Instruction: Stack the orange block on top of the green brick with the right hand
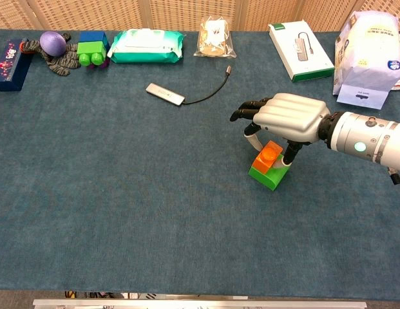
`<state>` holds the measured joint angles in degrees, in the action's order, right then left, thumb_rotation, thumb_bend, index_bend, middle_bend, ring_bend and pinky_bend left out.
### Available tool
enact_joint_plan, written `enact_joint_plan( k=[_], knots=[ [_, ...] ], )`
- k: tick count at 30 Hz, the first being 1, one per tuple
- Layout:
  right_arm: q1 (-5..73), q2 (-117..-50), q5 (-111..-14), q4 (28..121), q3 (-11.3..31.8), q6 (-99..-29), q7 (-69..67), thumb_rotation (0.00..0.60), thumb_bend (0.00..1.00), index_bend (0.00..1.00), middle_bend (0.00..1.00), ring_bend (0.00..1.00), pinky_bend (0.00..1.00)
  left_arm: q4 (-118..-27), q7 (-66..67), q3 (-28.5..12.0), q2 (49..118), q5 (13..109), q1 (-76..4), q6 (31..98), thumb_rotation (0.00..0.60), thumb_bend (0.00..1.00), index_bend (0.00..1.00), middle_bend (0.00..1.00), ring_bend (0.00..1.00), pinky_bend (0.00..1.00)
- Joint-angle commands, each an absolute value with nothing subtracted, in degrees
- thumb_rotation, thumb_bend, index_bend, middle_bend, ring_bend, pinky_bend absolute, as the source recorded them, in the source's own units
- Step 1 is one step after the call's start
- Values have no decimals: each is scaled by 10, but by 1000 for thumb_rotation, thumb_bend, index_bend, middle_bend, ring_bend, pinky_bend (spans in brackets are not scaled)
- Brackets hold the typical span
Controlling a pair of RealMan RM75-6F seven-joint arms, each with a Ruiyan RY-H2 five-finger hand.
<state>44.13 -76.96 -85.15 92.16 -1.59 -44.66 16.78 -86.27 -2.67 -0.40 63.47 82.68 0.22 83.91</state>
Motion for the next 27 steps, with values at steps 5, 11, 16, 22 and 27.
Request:
enact_joint_plan(
  k=[5,11,16,22,27],
  knots=[
    [440,-767,-852,923,-17,-450,168,600,202,708,141,72,207,-862,-27,-4,635,826,2,839,600,111,516,377,217,225],
    [433,-754,-863,935,-18,-468,158,600,202,676,141,72,207,-865,-24,-5,634,828,1,838,600,112,516,377,217,225],
    [429,-744,-873,940,-21,-478,149,600,200,628,141,72,207,-868,-19,-5,635,829,-1,837,600,111,516,377,217,226],
    [429,-744,-875,935,-23,-473,148,600,195,549,141,72,207,-869,-17,-5,635,828,-2,837,600,111,516,377,217,228],
    [429,-744,-876,935,-23,-472,148,600,162,443,141,72,207,-870,-18,-5,634,827,-1,836,600,111,516,377,217,229]
  ],
)
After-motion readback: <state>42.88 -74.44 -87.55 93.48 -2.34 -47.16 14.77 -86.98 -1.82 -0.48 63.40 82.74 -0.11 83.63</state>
